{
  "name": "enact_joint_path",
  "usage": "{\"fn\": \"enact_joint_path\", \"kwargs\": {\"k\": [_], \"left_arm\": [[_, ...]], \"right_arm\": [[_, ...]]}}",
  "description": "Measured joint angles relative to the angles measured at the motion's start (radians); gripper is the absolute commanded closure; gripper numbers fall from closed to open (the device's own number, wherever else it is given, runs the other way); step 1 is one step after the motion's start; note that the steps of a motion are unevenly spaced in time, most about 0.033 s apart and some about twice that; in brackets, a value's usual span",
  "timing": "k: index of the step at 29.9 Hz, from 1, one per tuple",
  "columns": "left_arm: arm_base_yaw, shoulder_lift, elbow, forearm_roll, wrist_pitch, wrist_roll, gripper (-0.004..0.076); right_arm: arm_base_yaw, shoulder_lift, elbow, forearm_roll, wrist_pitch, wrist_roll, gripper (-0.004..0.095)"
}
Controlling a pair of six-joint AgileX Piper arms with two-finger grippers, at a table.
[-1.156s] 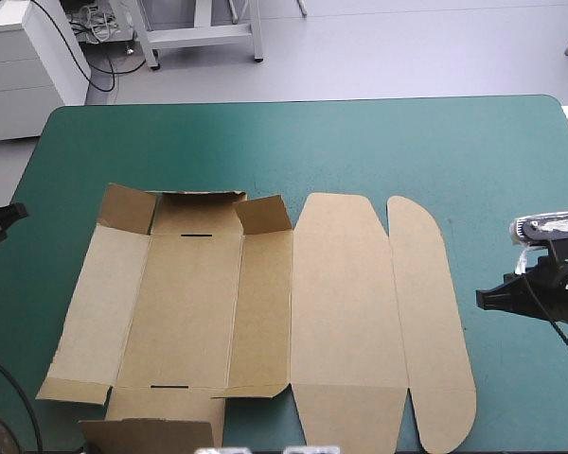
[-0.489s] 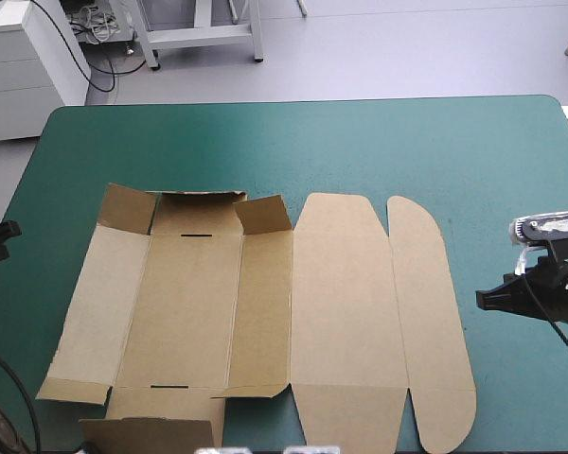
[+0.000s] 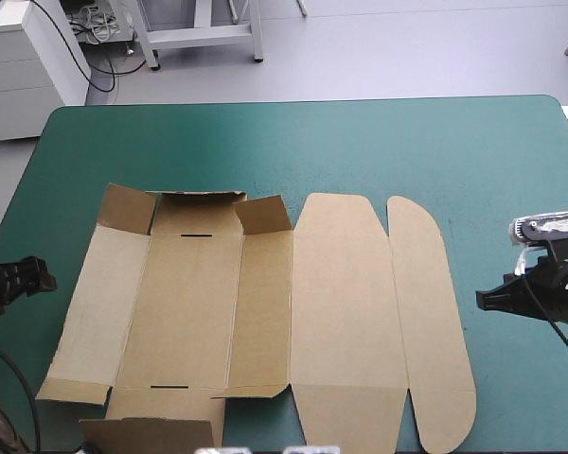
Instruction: Fold the box
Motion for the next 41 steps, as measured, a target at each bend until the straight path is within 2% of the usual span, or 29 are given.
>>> {"fn": "enact_joint_path", "kwargs": {"k": [12,16,26,32,41], "left_arm": [[0.0,0.001,0.234,-0.062,-0.047,0.228,0.009],[0.0,0.012,0.246,-0.068,-0.06,0.249,0.009],[0.0,0.122,0.25,-0.119,0.016,0.28,0.0091],[-0.001,0.136,0.25,-0.202,0.018,0.328,0.0093],[-0.12,0.141,0.25,-0.203,0.018,0.3,0.0129]], "right_arm": [[0.0,0.0,0.0,0.0,0.0,0.0,0.0816],[0.0,0.0,0.0,0.0,0.0,0.0,0.0817],[0.0,0.0,0.0,0.0,-0.002,0.0,0.0817],[0.0,0.0,0.0,0.001,-0.002,0.0,0.0817],[0.0,0.0,0.0,0.001,-0.002,0.0,0.0817]]}}
